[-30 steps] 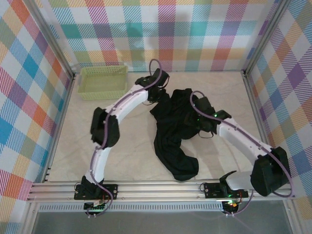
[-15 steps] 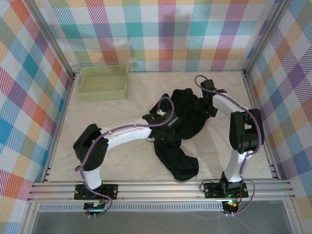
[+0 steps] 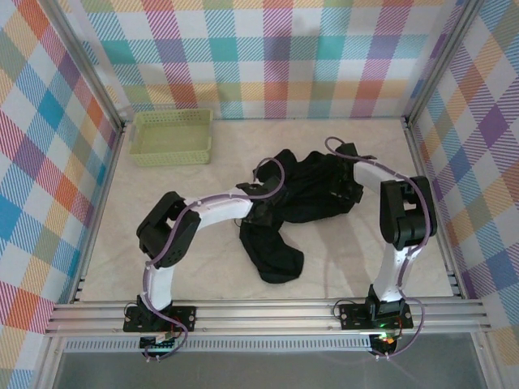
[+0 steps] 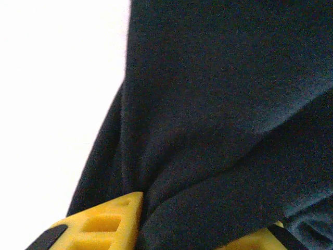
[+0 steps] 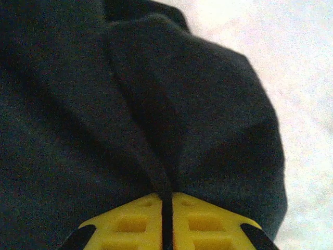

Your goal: Fold the inside-out t-shirt

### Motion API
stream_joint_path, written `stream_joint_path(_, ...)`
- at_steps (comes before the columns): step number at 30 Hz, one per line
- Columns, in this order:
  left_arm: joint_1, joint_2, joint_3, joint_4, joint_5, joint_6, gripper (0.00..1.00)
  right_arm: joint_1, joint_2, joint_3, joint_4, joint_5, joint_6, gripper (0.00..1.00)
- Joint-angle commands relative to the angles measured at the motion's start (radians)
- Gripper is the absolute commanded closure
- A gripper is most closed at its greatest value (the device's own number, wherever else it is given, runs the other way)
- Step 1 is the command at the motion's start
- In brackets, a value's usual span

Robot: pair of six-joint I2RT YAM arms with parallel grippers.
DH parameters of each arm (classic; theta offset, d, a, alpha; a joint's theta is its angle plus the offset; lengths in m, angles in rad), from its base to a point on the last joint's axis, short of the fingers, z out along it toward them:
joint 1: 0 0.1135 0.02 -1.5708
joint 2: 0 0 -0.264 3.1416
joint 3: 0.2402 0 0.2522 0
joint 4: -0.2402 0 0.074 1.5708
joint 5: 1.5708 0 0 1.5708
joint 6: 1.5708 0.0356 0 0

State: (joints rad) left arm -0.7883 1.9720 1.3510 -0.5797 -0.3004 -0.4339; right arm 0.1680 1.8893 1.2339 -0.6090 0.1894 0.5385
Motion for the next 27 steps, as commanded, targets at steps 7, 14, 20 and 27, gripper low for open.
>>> stream_joint_path(7, 0.16, 0.119, 0.266, -0.088, -0.174, 0.25, 0.53, 0.017, -0.336, -0.308, -0.03, -0.014, 0.049, 0.85)
stream_joint_path(14, 0.072, -0.058, 0.23, -0.163, -0.254, 0.169, 0.23, 0.016, -0.523, -0.344, -0.086, 0.036, 0.042, 0.54)
stream_joint_path(20, -0.009, -0.277, -0.123, -0.082, -0.145, -0.026, 0.08, 0.015, -0.518, -0.398, -0.023, -0.024, 0.049, 0.33)
stream_joint_path(27, 0.052, -0.192, -0.233, -0.053, -0.205, -0.074, 0.02, 0.015, -0.409, -0.403, 0.072, -0.156, 0.066, 0.31)
